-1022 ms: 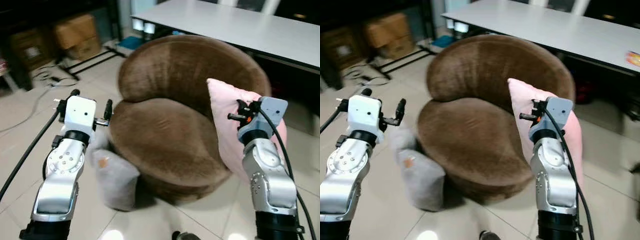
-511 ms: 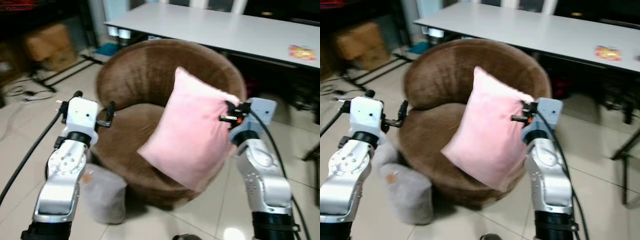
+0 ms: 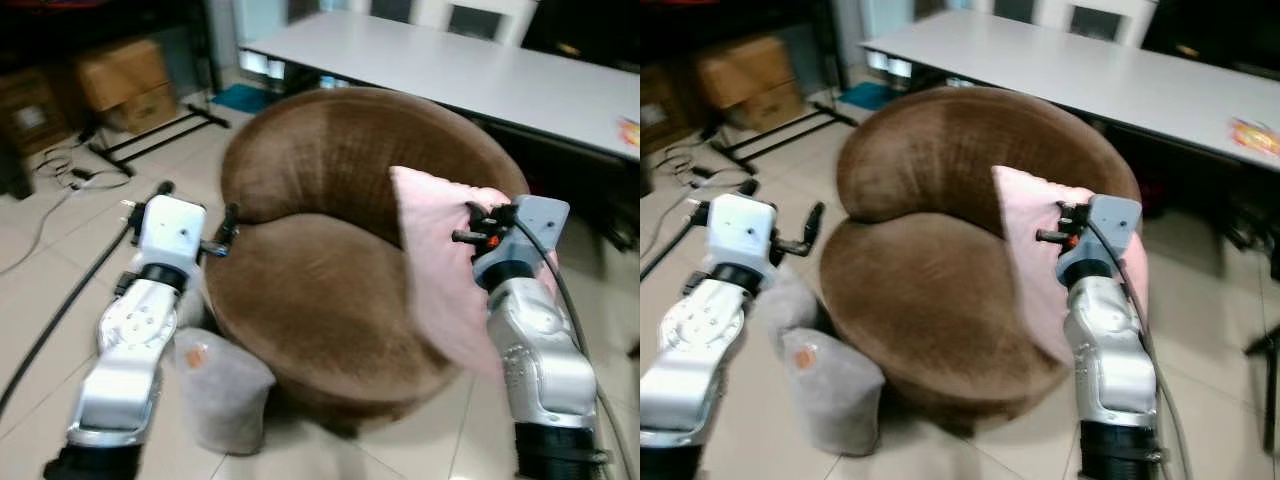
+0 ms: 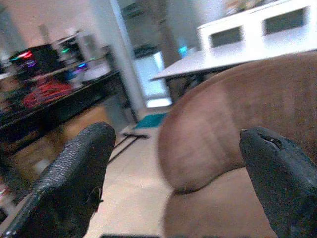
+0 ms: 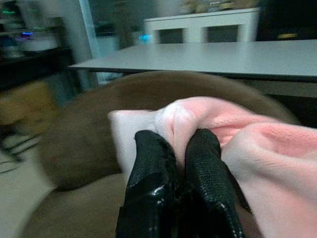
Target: Move the pillow to the sofa from floor
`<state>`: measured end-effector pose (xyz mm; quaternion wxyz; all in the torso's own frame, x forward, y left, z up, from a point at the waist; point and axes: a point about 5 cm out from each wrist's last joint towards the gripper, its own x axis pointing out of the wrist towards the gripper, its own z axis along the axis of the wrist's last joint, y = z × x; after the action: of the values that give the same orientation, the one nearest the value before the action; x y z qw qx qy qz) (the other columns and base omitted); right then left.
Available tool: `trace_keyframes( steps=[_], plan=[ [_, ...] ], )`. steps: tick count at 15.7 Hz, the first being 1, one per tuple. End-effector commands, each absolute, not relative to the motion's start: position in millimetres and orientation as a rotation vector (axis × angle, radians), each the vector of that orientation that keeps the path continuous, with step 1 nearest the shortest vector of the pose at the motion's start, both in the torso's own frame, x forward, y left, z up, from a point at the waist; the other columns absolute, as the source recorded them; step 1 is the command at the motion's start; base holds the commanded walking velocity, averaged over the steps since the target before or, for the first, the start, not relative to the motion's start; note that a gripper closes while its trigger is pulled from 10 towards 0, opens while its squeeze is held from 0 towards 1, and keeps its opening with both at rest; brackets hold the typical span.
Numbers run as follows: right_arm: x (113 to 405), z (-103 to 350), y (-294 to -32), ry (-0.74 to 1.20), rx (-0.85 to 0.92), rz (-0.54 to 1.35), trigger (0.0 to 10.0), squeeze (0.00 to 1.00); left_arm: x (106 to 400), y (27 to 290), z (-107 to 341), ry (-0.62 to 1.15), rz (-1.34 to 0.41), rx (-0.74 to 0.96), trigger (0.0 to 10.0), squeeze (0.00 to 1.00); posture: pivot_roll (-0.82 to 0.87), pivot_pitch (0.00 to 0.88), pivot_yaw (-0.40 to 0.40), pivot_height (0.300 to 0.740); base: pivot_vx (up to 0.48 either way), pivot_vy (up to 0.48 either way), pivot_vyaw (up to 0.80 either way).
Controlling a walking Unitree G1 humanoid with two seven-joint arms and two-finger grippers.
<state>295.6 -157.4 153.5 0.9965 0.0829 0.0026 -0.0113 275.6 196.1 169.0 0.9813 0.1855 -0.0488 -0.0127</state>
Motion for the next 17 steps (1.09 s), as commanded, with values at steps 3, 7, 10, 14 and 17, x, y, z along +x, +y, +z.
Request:
trace_keyframes(
  steps=[3, 7, 10, 14, 17],
  plan=[
    [297.3, 163.5, -162.8, -0.041, 0.164, -0.035, 10.0, 0.0, 278.3, 186.0, 172.3, -0.115, -0.067, 0.367, 10.0, 0.0, -0.12, 0.0, -0.019, 0.74, 0.289, 0.0, -0.27],
    [296.6, 162.6, -164.5, -0.039, 0.166, -0.044, 10.0, 0.0, 278.1, 186.8, 170.3, -0.107, -0.076, 0.366, 10.0, 0.0, -0.13, 0.0, -0.01, 0.74, 0.296, 0.0, -0.8],
    [295.8, 162.9, -165.4, -0.048, 0.163, -0.047, 10.0, 0.0, 278.8, 185.7, 169.4, -0.103, -0.083, 0.366, 10.0, 0.0, -0.13, 0.0, -0.006, 0.74, 0.307, 0.0, -0.7],
    [296.3, 163.1, -163.9, -0.05, 0.17, -0.013, 10.0, 0.0, 278.8, 185.1, 169.5, -0.105, -0.086, 0.373, 10.0, 0.0, -0.13, 0.0, -0.006, 0.74, 0.307, 0.0, -0.13],
    [297.7, 166.2, -156.7, -0.055, 0.202, 0.072, 10.0, 0.0, 279.5, 185.1, 170.1, -0.108, -0.079, 0.381, 10.0, 0.0, -0.12, 0.0, -0.013, 0.74, 0.284, 0.0, 0.0]
  ],
)
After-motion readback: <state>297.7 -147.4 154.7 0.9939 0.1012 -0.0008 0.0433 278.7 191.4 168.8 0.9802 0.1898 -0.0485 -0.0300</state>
